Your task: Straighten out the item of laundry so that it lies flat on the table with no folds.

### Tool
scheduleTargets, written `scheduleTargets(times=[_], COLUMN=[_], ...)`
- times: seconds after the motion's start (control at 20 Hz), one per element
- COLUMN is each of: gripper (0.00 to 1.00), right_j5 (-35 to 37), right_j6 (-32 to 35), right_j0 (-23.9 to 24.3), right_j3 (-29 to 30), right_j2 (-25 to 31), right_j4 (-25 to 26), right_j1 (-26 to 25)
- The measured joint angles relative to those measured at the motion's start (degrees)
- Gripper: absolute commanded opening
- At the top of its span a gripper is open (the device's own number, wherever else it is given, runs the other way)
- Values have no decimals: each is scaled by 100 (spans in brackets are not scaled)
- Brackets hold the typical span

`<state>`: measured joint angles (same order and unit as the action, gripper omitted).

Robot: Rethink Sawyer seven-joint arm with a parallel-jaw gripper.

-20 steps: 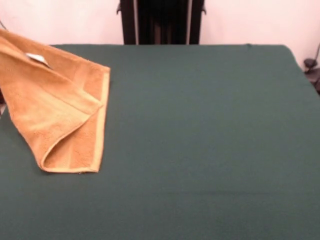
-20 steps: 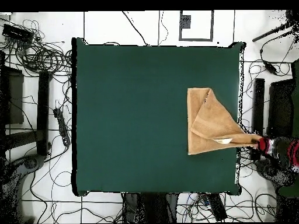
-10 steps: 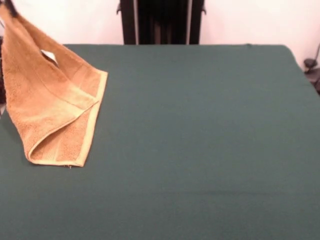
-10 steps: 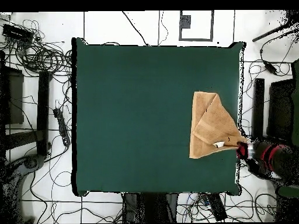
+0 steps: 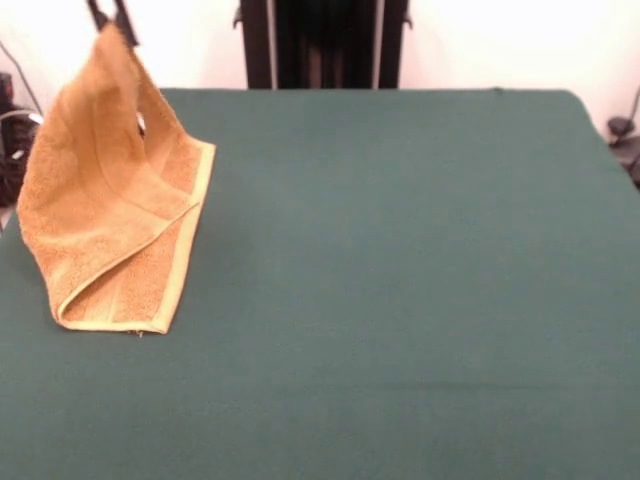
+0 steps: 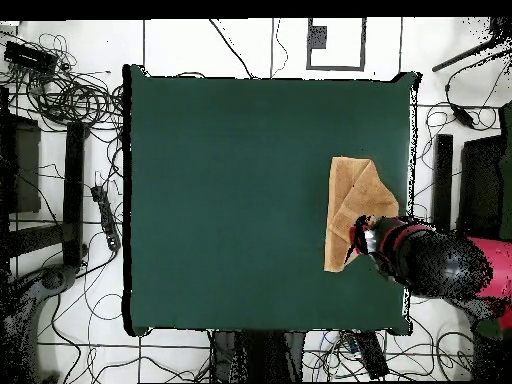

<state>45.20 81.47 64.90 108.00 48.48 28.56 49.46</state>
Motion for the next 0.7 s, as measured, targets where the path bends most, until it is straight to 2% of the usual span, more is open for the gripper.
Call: scheduleTargets(times=[0.15,0.45,0.7], gripper=[0,0,0], right_j5=[0,0,62], right_j6=[0,0,0], right_j0=[-352,-666,-1008], right_j3=[-2,-42,-301], right_j2=[-159,-371,-648], right_j4=[-1,-39,-284], right_j1=[-1,-10,-58])
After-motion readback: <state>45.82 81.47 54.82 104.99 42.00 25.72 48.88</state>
